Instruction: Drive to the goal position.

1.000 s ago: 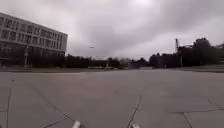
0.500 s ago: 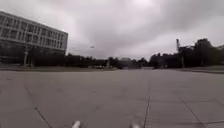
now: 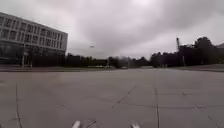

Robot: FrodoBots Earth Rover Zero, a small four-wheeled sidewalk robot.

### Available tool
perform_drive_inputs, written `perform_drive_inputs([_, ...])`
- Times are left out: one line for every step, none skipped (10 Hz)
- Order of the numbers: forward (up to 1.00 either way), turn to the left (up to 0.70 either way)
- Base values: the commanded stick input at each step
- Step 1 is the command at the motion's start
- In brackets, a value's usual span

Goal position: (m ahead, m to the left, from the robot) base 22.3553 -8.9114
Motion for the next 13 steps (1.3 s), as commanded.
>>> perform_drive_inputs([0.70,-0.10])
perform_drive_inputs([0.70,-0.18])
perform_drive_inputs([0.70,-0.25])
perform_drive_inputs([0.70,-0.32])
perform_drive_inputs([0.70,-0.25])
perform_drive_inputs([0.70,-0.06])
perform_drive_inputs([0.70,0.00])
perform_drive_inputs([0.70,0.00])
perform_drive_inputs([0.70,0.00])
perform_drive_inputs([0.70,0.00])
perform_drive_inputs([0.70,0.00])
perform_drive_inputs([0.70,0.00])
perform_drive_inputs([0.70,0.00])
